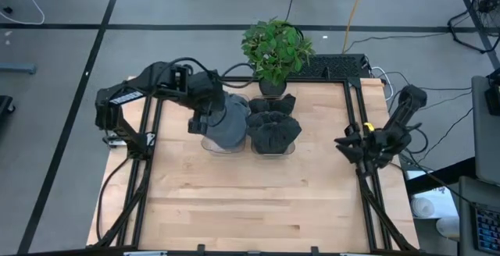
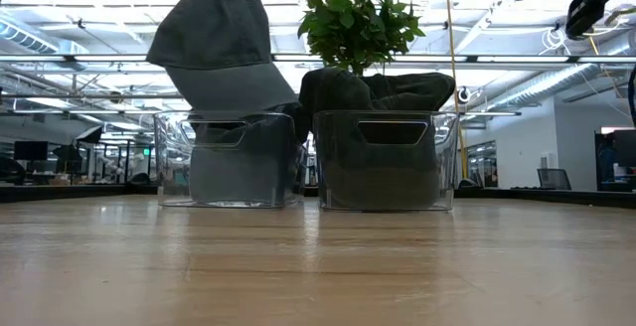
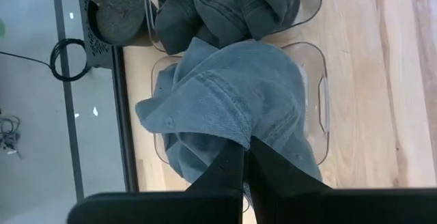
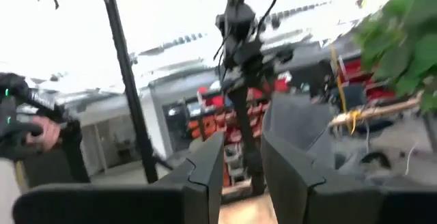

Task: Pick & Place hat
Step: Put the blue cap into the left transparent bin

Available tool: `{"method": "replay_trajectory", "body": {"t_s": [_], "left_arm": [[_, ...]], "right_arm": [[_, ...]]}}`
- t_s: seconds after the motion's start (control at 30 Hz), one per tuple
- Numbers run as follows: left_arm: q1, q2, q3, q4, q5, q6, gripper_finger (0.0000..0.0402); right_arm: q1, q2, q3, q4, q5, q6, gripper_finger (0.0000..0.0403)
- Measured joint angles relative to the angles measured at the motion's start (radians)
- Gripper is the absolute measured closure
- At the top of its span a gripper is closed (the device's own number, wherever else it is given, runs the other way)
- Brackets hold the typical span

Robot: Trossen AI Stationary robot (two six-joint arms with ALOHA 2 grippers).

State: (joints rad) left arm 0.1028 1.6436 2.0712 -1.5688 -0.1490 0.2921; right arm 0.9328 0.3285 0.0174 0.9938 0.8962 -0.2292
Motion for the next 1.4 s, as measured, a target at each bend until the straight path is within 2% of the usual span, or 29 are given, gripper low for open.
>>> {"method": "replay_trajectory", "body": {"t_s": [0.27, 0.33, 0.4, 0.53, 0.63, 0.67, 0.77, 0.83, 0.9, 0.97, 1.03, 1.07, 1.13, 1.2, 1.4], "left_arm": [[0.000, 0.000, 0.000, 0.002, -0.006, -0.002, 0.0398], [0.003, 0.000, 0.000, 0.003, -0.007, 0.002, 0.0398], [0.006, 0.000, 0.000, 0.005, -0.007, 0.011, 0.0398], [0.008, 0.000, 0.000, 0.015, -0.007, 0.013, 0.0398], [0.008, 0.000, 0.000, 0.018, 0.001, 0.013, 0.0398], [0.008, 0.000, 0.000, 0.018, 0.009, 0.014, 0.0398], [0.008, 0.000, 0.000, 0.018, 0.026, 0.019, 0.0398], [0.008, 0.000, 0.000, 0.018, 0.028, 0.021, 0.0398], [0.008, 0.000, 0.000, 0.019, 0.028, 0.023, 0.0398], [0.008, 0.000, 0.000, 0.019, 0.042, 0.023, 0.0398], [0.008, 0.000, 0.000, 0.024, 0.054, 0.023, 0.0398], [0.008, 0.000, 0.000, 0.027, 0.059, 0.023, 0.0398], [0.008, 0.000, 0.000, 0.027, 0.062, 0.029, 0.0398], [0.008, 0.000, 0.000, 0.027, 0.062, 0.040, 0.0398], [0.008, 0.000, 0.000, 0.027, 0.063, 0.054, 0.0398]], "right_arm": [[0.065, -0.232, -0.002, -0.066, 0.026, -0.205, 0.0314], [0.091, -0.278, -0.002, -0.083, 0.065, -0.233, 0.0314], [0.131, -0.326, 0.002, -0.101, 0.131, -0.278, 0.0314], [0.237, -0.323, 0.017, -0.054, 0.379, -0.487, 0.0314], [0.293, -0.324, 0.019, 0.029, 0.546, -0.637, 0.0314], [0.301, -0.324, 0.019, 0.069, 0.566, -0.649, 0.0314], [0.306, -0.324, 0.019, 0.118, 0.581, -0.660, 0.0314], [0.306, -0.323, 0.019, 0.105, 0.599, -0.572, 0.0314], [0.306, -0.316, 0.017, 0.009, 0.589, -0.458, 0.0314], [0.304, -0.290, 0.017, -0.155, 0.521, -0.345, 0.0314], [0.282, -0.242, 0.024, -0.282, 0.440, -0.242, 0.0314], [0.262, -0.210, 0.031, -0.315, 0.451, -0.194, 0.0314], [0.203, -0.141, 0.050, -0.316, 0.547, -0.156, 0.0314], [0.126, -0.088, 0.067, -0.303, 0.578, -0.213, 0.0314], [-0.146, -0.025, 0.098, -0.109, 0.460, -0.499, 0.0314]]}}
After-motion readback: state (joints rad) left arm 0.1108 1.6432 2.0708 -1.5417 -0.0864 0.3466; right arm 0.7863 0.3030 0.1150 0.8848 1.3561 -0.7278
